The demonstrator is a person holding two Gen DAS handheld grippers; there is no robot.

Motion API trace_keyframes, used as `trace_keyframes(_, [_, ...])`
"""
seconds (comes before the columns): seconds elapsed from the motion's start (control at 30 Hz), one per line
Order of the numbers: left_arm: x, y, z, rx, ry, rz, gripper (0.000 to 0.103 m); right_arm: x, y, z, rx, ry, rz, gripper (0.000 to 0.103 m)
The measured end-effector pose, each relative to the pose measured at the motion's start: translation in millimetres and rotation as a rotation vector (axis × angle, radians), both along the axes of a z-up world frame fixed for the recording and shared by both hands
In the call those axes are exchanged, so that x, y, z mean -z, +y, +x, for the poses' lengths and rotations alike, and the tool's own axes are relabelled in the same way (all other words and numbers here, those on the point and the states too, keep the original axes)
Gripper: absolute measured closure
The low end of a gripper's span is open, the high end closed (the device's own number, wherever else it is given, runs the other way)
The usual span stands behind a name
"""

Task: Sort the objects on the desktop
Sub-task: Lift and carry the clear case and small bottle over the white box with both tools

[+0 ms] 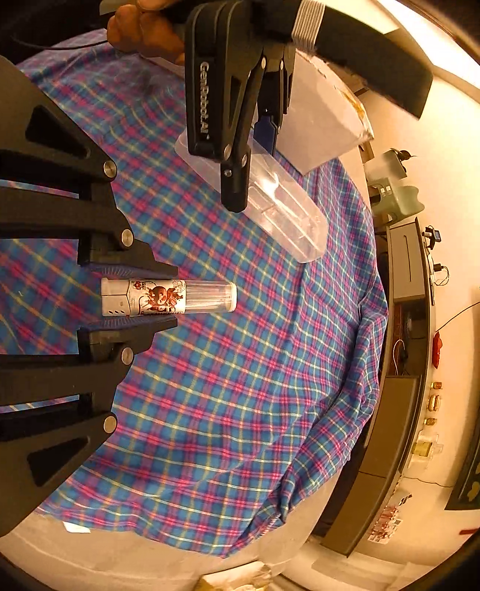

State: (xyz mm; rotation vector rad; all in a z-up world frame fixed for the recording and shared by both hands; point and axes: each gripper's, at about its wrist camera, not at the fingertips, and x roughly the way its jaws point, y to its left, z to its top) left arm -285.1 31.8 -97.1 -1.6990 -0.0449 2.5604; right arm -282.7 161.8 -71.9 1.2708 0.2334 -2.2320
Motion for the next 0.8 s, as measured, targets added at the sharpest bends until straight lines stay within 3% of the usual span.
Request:
trace_keyframes(0.17, [-6.8, -0.7, 34.0, 0.002, 0.026, 0.033, 0.050, -7.2, -0.4, 23.6, 0.021, -0.004, -0.021, 0.082])
trace_keyframes(0.8, [-82.5, -19.1, 159.1, 0.050, 0.177, 0.114, 0.050, -50.8, -15.6, 116.9, 0.073, 0.010, -0.103, 0.082])
